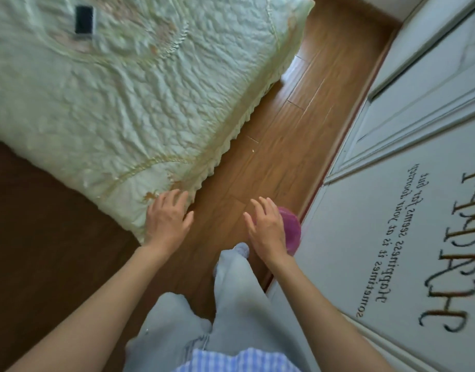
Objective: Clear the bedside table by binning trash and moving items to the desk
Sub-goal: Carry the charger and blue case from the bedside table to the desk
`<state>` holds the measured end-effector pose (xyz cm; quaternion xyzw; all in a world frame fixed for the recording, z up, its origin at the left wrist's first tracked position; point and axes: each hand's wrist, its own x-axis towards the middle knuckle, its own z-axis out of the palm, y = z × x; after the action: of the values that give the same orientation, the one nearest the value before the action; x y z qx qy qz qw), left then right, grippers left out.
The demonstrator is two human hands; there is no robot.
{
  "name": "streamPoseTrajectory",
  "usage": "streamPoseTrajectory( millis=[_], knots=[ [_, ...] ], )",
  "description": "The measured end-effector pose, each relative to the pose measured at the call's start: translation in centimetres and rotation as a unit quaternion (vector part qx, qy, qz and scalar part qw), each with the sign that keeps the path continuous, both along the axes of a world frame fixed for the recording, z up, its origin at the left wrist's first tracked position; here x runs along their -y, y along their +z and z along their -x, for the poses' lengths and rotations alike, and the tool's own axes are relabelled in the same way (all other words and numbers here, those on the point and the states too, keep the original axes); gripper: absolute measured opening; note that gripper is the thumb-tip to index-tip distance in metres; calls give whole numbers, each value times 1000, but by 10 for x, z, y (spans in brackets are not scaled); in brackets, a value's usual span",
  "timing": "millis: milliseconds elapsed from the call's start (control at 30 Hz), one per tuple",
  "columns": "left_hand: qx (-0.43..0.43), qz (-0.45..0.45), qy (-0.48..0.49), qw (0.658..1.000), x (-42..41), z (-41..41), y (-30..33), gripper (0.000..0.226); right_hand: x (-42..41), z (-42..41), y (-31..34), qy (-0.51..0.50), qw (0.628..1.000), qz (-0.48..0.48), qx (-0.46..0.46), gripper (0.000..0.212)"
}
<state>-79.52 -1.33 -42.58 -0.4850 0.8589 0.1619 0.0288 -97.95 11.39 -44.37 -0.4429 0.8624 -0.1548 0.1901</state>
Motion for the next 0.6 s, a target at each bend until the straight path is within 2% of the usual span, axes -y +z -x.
streamPoseTrajectory(
  millis=[300,467,600],
  knots=[
    [-34,56,137,988,-24,-226,43,47,45,-170,30,175,979,66,-87,41],
    [-18,82,215,973,-43,-337,64,51,65,-280,63,271,960,53,-46,49],
    [-21,117,276,954,-48,-398,85,51,84,-346,92,349,933,65,-55,49]
  ],
)
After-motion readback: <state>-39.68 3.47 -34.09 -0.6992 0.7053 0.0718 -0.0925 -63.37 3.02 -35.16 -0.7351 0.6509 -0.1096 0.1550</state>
